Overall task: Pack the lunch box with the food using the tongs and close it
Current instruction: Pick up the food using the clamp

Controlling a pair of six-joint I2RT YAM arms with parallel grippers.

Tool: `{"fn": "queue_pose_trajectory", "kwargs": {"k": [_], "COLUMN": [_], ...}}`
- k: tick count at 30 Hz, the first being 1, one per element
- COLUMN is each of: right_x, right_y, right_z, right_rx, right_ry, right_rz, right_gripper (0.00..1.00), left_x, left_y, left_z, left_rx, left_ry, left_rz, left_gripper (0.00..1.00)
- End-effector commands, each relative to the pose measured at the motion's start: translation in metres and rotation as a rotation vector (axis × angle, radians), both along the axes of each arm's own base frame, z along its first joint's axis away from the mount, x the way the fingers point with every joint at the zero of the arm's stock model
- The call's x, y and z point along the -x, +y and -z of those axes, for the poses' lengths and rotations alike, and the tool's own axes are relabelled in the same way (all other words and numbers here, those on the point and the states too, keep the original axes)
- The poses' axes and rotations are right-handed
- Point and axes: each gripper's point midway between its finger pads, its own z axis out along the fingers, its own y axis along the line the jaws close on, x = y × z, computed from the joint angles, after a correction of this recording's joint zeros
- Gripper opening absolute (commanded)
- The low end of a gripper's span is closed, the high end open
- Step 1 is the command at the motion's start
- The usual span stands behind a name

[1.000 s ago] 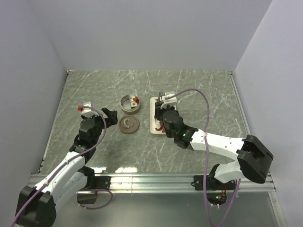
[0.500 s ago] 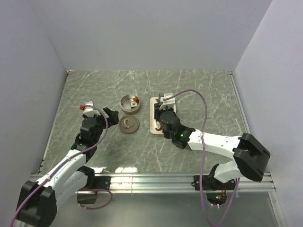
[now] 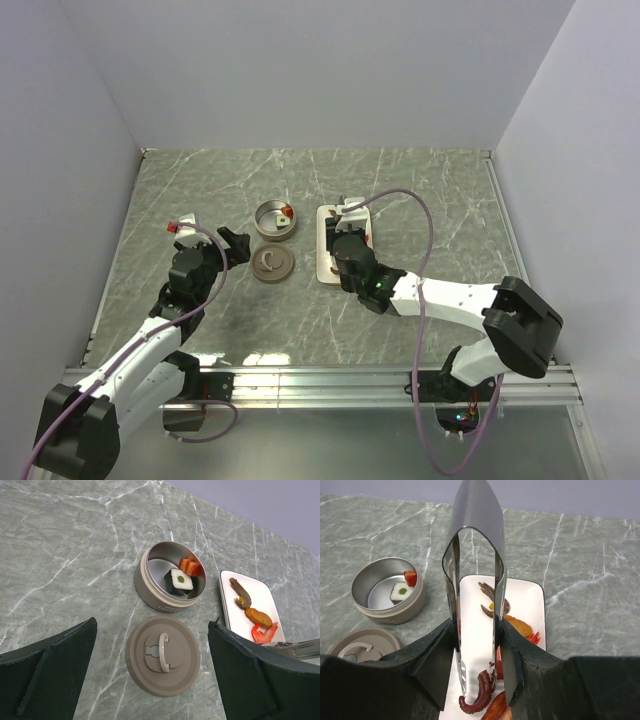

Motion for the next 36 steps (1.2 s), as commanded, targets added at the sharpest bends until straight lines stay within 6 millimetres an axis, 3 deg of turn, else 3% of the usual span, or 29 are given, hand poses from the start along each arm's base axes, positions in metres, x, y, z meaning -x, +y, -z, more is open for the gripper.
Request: {"fn": "queue_pose_trajectory", "kwargs": {"k": [1,8,16,26,29,33,35,36], "right_x": [0.000,-0.007,-0.006,-0.002,-0.007,-0.016,-0.021,-0.025], "right_y": [-0.004,0.010,-0.003,0.017,0.025,0.044,0.052,0.059], "right_z": [-0.001,0.016,0.016,0.006,-0.013,-0.066,-0.081,-0.099], "right_rx": [0.015,0.066,0.101,0.044,0.030,-0.014,-0.010,-0.036], "right_ry": [0.008,0.056,0.061,0.058,0.028,-0.065,-0.099,-0.128], "right_rz": [0.025,0.016,0.068,-0.046,-0.063,-0.118,-0.133,-0.141], "right_gripper": [0.47,0.48,0.49,0.30,0.29,0.28,0.28,0.28], "left_x": [-0.006,-0.005,-0.005,-0.004,-0.004,-0.004,-0.003,-0.003], "left_y": [-0.003,-0.003,-0.003,-0.003,-0.003,-0.002,-0.002,-0.002], "left_z": [-0.027,-0.028,-0.028,-0.028,-0.028,-0.028,-0.028,-0.028], "left_rx": [0.021,0.024,0.023,0.026,0.024,0.026,0.025,0.027], "left_ry": [-0.075,-0.079,-0.079,-0.080,-0.078,-0.080,-0.080,-0.082], "left_rz": [0.011,0.010,0.013,0.011,0.013,0.009,0.008,0.008], "left_gripper": [0.99,0.99,1.00,1.00,0.99,0.99,0.99,0.99]}}
